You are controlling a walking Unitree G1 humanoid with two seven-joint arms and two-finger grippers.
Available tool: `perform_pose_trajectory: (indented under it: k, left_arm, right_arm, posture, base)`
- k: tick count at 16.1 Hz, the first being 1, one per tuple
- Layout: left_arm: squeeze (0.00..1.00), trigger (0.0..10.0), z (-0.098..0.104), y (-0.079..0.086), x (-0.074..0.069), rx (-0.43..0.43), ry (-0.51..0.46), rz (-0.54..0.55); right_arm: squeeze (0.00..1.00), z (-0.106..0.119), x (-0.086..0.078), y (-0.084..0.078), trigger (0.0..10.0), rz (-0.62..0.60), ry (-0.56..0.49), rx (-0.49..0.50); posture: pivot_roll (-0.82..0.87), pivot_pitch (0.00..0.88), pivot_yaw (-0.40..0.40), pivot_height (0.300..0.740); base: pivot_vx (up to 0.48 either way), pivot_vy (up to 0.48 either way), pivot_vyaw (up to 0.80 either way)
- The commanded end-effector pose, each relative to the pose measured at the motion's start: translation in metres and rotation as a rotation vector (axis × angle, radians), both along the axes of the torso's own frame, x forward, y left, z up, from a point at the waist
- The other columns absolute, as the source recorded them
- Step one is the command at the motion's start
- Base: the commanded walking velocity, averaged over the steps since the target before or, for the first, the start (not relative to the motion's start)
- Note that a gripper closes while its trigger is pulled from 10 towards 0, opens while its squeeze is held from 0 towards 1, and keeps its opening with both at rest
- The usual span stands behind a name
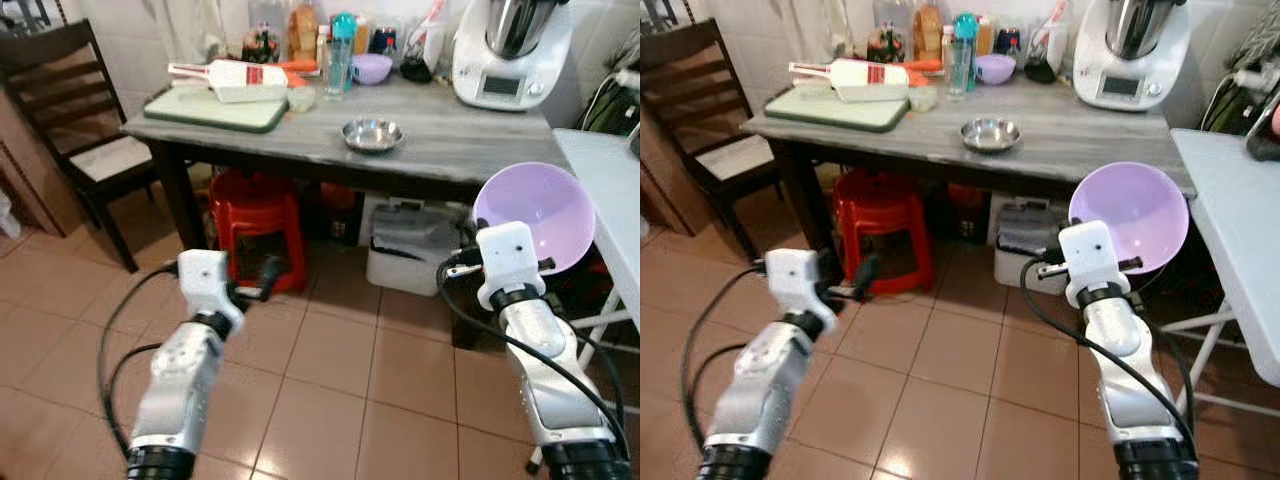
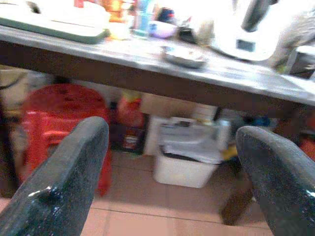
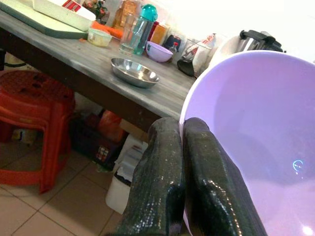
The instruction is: Setting the table
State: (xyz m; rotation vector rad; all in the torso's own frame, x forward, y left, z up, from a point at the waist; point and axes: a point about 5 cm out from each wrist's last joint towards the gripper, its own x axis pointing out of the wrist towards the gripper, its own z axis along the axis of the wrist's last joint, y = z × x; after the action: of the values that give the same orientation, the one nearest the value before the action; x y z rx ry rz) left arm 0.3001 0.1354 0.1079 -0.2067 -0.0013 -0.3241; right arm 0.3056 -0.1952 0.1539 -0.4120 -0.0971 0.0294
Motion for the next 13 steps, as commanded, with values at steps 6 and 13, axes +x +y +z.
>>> perform_pose_trajectory:
  k: [6,13]
  left_arm:
    - [0.0,10.0,0.005,-0.003,-0.002,-0.018,-0.022,-0.052]
    - [0.0,10.0,0.006,-0.006,-0.004,-0.023,-0.024,-0.075]
  right_arm:
    - [0.0,0.003,-0.006,0.007,10.0,0.029,-0.028,0.002]
    - [0.0,0.005,-0.007,0.009,10.0,0.032,-0.036,0.015]
  posture:
    - [-0.05,0.0,-0.004,0.74]
    - [-0.05,0.0,-0.001,0.74]
  base:
    - [0.326,0.0,0.0]
    - [0.383,0.0,0.23]
